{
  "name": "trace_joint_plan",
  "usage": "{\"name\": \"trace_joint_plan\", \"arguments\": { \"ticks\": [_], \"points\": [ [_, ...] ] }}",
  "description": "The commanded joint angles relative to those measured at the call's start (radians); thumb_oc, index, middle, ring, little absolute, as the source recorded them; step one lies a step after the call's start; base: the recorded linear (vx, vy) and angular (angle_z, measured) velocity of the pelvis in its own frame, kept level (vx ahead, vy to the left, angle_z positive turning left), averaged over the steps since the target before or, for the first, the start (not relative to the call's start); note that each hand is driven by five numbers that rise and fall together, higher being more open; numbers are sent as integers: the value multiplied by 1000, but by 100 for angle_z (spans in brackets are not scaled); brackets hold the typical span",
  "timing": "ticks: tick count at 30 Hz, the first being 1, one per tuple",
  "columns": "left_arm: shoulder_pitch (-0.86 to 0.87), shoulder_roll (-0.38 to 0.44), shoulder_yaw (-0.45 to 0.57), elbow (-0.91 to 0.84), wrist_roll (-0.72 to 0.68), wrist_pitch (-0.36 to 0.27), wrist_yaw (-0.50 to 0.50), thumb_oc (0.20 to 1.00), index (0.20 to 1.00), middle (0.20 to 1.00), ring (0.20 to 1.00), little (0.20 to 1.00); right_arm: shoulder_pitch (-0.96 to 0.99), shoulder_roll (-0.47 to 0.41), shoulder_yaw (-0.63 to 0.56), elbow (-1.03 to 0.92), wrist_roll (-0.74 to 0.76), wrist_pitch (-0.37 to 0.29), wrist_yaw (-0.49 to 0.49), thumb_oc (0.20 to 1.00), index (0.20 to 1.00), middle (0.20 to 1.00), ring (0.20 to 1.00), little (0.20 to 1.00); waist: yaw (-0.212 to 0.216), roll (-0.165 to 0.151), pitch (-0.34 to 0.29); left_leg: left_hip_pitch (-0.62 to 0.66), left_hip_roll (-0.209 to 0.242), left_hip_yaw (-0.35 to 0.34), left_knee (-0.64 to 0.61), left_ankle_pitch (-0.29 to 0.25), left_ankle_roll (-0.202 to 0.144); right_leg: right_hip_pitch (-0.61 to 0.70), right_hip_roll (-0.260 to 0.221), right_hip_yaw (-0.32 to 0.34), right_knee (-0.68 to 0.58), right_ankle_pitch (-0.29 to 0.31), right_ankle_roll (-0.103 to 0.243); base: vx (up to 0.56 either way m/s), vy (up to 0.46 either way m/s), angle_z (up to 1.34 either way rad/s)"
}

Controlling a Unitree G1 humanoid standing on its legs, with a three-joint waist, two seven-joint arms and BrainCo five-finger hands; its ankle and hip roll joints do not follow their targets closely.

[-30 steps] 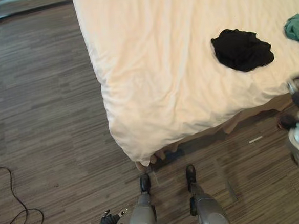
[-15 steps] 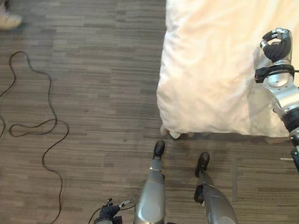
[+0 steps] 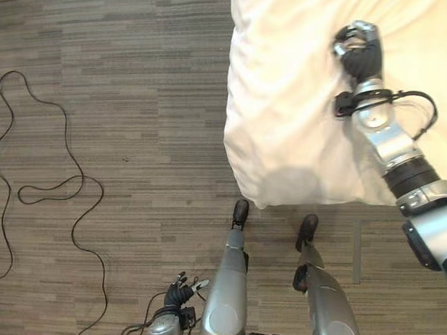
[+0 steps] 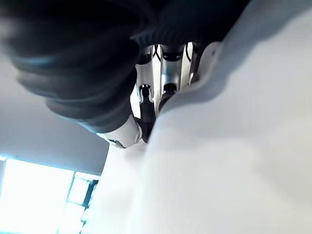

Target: Tidy up the quilt and then pick up the clothes from the bed and put them into the laundry hamper.

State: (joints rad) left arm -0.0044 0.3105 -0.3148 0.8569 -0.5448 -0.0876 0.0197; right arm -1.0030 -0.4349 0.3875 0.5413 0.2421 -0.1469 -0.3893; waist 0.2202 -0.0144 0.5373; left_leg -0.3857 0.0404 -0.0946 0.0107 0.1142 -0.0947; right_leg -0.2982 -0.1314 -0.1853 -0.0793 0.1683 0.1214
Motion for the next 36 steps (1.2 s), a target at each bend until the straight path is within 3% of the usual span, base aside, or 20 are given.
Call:
{"name": "trace_joint_plan", "arguments": {
  "ticks": [1,4,8,10,13,14,16,17,22,28,31,36],
  "points": [
    [33,-2,-43,24,-20,-18,18,1000,1000,1000,1000,1000,94,206,195,-135,18,11,170,200,200,200,200,200,63,15,-17,-39,-38,-18,29,-102,39,3,-96,-23,84,-92,77,-26,35,-4],
    [29,-19,-45,35,-27,-29,33,1000,1000,1000,1000,1000,144,286,275,-250,28,40,240,200,200,200,200,200,57,-2,-17,-16,-37,-13,22,-104,39,20,-95,-17,77,-89,82,-10,24,-3],
    [21,-22,-53,43,-47,-35,46,1000,1000,1000,1000,1000,188,330,366,-340,33,70,294,200,200,200,200,200,55,-13,-17,19,-32,-8,18,-113,39,43,-97,-6,81,-92,88,-2,43,8],
    [8,-17,-48,37,-58,-13,64,1000,1000,1000,1000,1000,221,338,427,-401,9,113,270,200,200,200,200,200,54,-22,-17,50,-29,-7,22,-124,39,67,-99,5,86,-96,93,21,20,14],
    [-15,-19,-40,47,-45,7,80,1000,1000,1000,1000,1000,234,338,441,-386,-19,101,188,200,200,200,200,200,56,-31,-17,80,-25,-7,23,-132,41,95,-103,9,85,-97,95,19,-27,0],
    [-21,-22,-31,73,-16,7,85,1000,1000,1000,1000,1000,230,317,405,-356,-56,51,106,200,200,200,200,200,60,-39,-17,107,-22,-5,29,-143,44,128,-108,3,85,-100,98,60,-94,-4],
    [-18,-21,-22,90,2,4,81,1000,1000,1000,1000,1000,221,300,375,-346,-71,25,68,200,200,200,200,200,62,-44,-17,120,-21,-5,33,-147,44,145,-110,0,84,-100,100,84,-104,-5],
    [-12,-16,-6,121,34,5,75,1000,1000,1000,1000,1000,193,262,301,-328,-89,-14,32,200,200,200,200,200,67,-52,-17,144,-18,-7,36,-152,41,178,-110,-4,79,-98,103,99,-95,2],
    [18,13,48,172,127,26,51,1000,1000,1000,1000,1000,112,116,93,-317,-82,-37,-26,200,200,200,200,200,64,-72,-35,175,-1,-5,34,-155,32,213,-104,-1,65,-88,110,122,-124,-3],
    [28,10,33,198,137,-13,11,1000,1000,1000,1000,1000,141,17,14,-304,-66,34,-22,200,200,200,200,200,18,-48,-17,146,2,2,52,-153,32,163,-91,32,84,-93,100,8,-7,-16],
    [17,4,18,195,123,-30,12,1000,1000,1000,1000,1000,175,14,19,-253,-82,58,-14,200,200,200,200,200,2,-41,-17,116,-2,0,56,-152,33,129,-86,43,87,-95,94,-37,2,-26],
    [-11,-19,-34,172,69,-67,11,1000,1000,1000,1000,1000,265,-2,30,55,-69,67,-5,200,200,200,200,200,-26,10,-17,26,-17,-8,61,-136,35,22,-86,47,119,-102,71,-69,32,-10]
  ]
}}
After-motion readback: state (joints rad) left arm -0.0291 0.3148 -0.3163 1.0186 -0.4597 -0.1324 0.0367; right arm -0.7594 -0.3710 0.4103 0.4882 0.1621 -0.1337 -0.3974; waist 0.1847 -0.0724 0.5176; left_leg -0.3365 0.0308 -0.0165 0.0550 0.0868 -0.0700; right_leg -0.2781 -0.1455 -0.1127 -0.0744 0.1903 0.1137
